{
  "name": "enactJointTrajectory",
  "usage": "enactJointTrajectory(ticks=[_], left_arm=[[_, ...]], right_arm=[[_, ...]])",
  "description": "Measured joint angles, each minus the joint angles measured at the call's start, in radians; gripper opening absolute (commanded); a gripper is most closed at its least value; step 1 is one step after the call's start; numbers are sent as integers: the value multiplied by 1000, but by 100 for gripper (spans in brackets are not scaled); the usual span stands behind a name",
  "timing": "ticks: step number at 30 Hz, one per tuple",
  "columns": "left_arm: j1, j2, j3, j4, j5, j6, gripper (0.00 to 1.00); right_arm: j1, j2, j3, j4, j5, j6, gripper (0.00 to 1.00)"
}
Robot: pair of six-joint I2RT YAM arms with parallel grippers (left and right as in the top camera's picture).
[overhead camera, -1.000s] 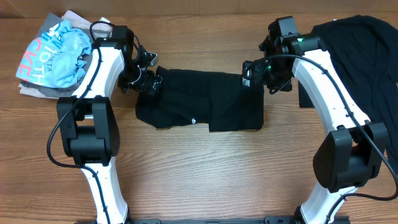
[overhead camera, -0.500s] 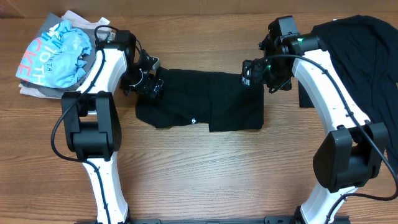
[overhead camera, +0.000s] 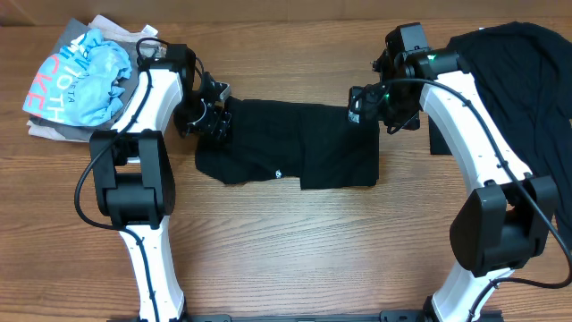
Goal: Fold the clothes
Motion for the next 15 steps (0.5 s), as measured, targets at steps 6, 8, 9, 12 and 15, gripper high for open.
enactJointTrajectory(ticks=[6, 8, 9, 12, 15], left_arm=[[-6, 10, 0, 3, 51, -23, 20], [-24, 23, 0, 3, 59, -26, 4], [-29, 23, 0, 3, 59, -31, 4], [-38, 23, 0, 3, 64, -48, 4], [-37, 23, 0, -12, 66, -56, 4]], right_arm=[[0, 0, 0, -8, 1, 0, 100], [0, 0, 0, -13, 2, 0, 100], [0, 0, 0, -16, 2, 1, 100], [0, 0, 0, -23, 2, 1, 100], [0, 0, 0, -27, 0, 1, 95]])
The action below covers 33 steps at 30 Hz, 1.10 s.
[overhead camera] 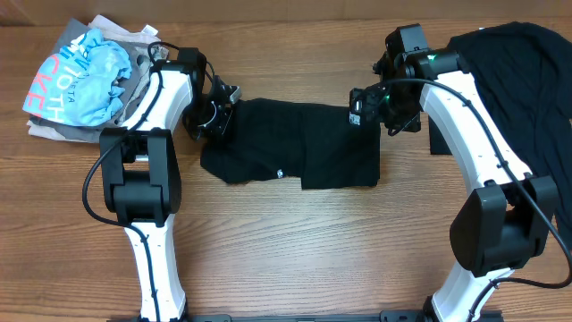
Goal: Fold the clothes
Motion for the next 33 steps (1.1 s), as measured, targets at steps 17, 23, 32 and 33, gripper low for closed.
enactJointTrajectory(ticks=[17, 23, 32, 33], left_arm=[[88, -34, 354, -467, -160, -22, 4], [89, -43, 492, -566, -218, -26, 4], [65, -43, 507, -580, -192, -90, 4], [56, -43, 507, -581, -187, -98, 4]], right_arm=[[68, 10, -14, 109, -213, 57, 4], [106, 106, -92, 185, -254, 76, 4], [138, 220, -103, 242, -279, 79, 4], [138, 227, -103, 243, -280, 79, 4]])
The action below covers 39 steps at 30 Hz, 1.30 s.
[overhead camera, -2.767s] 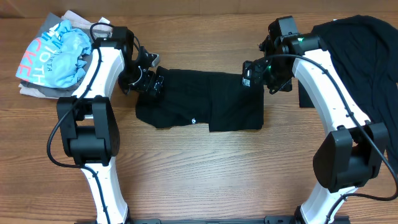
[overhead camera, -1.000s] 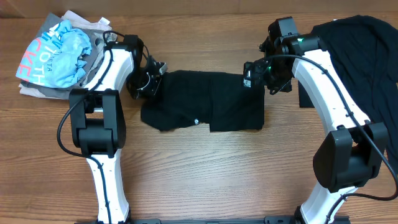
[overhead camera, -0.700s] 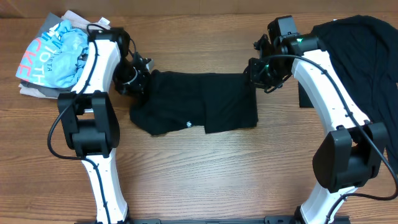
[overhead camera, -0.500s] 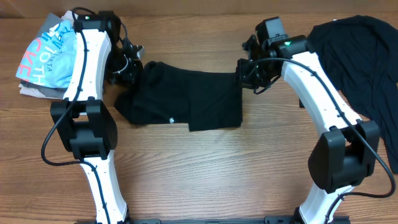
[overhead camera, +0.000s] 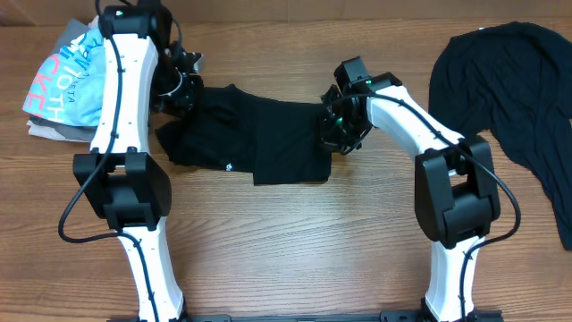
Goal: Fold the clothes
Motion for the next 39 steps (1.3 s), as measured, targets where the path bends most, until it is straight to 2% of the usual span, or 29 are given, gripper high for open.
enactJointTrajectory(ticks=[8, 18, 22, 24, 31, 33, 36, 39], left_arm=[[-140, 0, 5, -1, 40, -106, 4], [-306, 0, 9, 157, 134, -274, 8], [-380, 0, 9, 213, 139, -304, 10], [-418, 0, 9, 238, 142, -314, 15], [-457, 0, 9, 269, 122, -349, 14], [-455, 0, 9, 275, 121, -356, 21], [-453, 0, 9, 287, 117, -366, 58], [-453, 0, 9, 329, 119, -370, 71]], right_arm=[[0, 72, 0, -18, -26, 1, 4], [0, 72, 0, -19, -27, 2, 4], [0, 72, 0, -18, -28, 0, 4], [0, 72, 0, -18, -27, 1, 4], [-31, 71, 34, -29, -69, 4, 4], [-63, 54, 76, -42, -76, 13, 4], [-164, -64, 199, -81, -82, 37, 9], [-265, -223, 291, -107, -84, 48, 17]])
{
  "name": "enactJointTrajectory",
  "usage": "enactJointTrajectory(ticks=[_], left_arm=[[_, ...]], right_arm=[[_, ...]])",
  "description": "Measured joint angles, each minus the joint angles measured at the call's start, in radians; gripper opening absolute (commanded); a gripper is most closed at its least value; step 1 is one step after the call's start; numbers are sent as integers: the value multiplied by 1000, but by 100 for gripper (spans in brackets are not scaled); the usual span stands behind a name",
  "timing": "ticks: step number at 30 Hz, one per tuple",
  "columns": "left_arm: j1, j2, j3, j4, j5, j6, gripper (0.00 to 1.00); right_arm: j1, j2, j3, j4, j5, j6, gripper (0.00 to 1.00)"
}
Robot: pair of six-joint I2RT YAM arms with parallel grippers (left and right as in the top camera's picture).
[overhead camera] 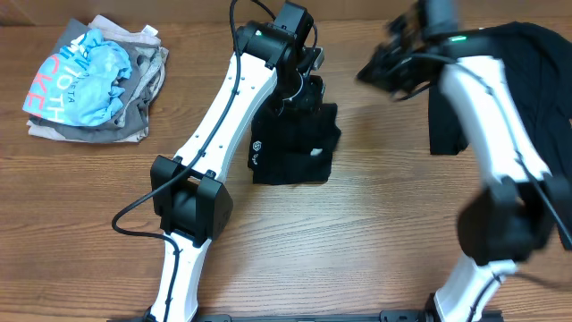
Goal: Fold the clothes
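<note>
A black garment lies folded into a compact block at the table's middle, a small white label showing on its left side. My left gripper sits low at the block's far right corner, shut on the fabric there. My right gripper is blurred by motion. It hangs to the right of the block, apart from it, jaws spread and nothing in them.
A stack of folded clothes with a light blue shirt on top lies at the back left. A heap of loose black clothing covers the back right corner, partly under the right arm. The left arm stretches diagonally across the table's middle.
The garment lay spread out, held at both ends. Now it is doubled into a narrow block, the left gripper has gone from its left end to its right side, and the right gripper has let go.
At first the black garment lay flat with my grippers at its left and right far corners. It then sat further left, still held at both ends. Now its left half lies over the right half, and only the left gripper is on it.
</note>
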Motion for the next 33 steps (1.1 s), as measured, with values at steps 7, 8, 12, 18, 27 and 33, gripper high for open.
enactJointTrajectory(ticks=[7, 8, 12, 18, 27, 33], left_arm=[[6, 0, 5, 76, 97, 1, 88], [12, 0, 10, 68, 105, 1, 93], [82, -14, 45, 10, 116, 1, 100], [318, -70, 101, -103, 79, 31, 100], [346, -70, 101, -142, -27, 92, 100], [346, -70, 101, -145, -44, 92, 100]], right_arm=[[-68, -111, 21, -166, 19, -48, 45], [-62, -104, 11, -179, 30, -64, 51], [-26, -92, -44, -188, 59, -84, 59], [93, -85, -261, -16, 87, -110, 69], [394, -80, -345, 82, 229, -256, 83], [434, -42, -349, 169, 335, -269, 77]])
